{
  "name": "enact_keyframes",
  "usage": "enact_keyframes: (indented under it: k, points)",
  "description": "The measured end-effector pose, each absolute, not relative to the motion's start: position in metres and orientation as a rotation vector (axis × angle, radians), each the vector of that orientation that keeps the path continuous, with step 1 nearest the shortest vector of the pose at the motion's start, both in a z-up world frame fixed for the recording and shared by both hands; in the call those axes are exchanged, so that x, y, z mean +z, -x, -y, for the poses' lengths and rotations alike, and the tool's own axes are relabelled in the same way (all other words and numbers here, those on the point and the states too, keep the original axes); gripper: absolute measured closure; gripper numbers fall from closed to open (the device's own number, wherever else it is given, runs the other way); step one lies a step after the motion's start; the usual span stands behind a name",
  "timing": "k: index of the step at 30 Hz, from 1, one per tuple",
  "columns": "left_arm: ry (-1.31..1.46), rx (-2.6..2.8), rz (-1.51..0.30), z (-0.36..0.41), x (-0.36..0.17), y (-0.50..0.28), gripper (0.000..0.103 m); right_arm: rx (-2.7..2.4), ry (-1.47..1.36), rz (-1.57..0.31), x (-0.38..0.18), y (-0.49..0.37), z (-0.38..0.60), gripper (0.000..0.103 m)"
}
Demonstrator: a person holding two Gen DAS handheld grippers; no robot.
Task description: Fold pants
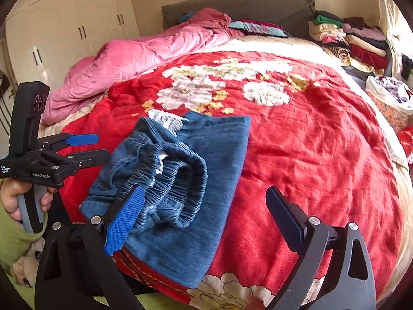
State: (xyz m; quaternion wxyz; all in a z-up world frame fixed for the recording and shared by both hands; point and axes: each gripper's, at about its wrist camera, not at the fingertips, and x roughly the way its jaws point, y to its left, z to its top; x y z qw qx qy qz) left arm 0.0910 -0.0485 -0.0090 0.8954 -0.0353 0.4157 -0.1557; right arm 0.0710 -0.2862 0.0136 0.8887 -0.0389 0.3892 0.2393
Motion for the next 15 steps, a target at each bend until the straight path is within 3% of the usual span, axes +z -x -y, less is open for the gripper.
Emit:
enact_keyframes:
  k: [6, 9, 11, 12, 14, 15]
  points:
    - [0.130, -0.332, -0.933, 0.045, -0.038, -0.104, 0.010, 0.505, 0.039, -0.895, -0.014, -0.089, 0.285, 0.009]
    - [0.155, -0.353, -0.949, 0.047, -0.048, -0.110, 0.010, 0.536, 0.008, -0.925, -0.025, -0.098, 0.284, 0.017]
    - [0.157, -0.370, -0.949, 0.051, -0.049, -0.112, 0.011, 0.563, -0.036, -0.943, -0.033, -0.106, 0.284, 0.017]
    - [0.154, -0.376, -0.947, 0.054, -0.050, -0.113, 0.012, 0.572, -0.058, -0.950, -0.037, -0.110, 0.285, 0.017]
    - [0.177, -0.414, -0.947, 0.060, -0.051, -0.116, 0.028, 0.598, -0.090, -0.954, -0.041, -0.115, 0.282, 0.017]
    - [0.184, -0.418, -0.950, 0.062, -0.052, -0.118, 0.029, 0.614, -0.089, -0.947, -0.042, -0.117, 0.279, 0.020]
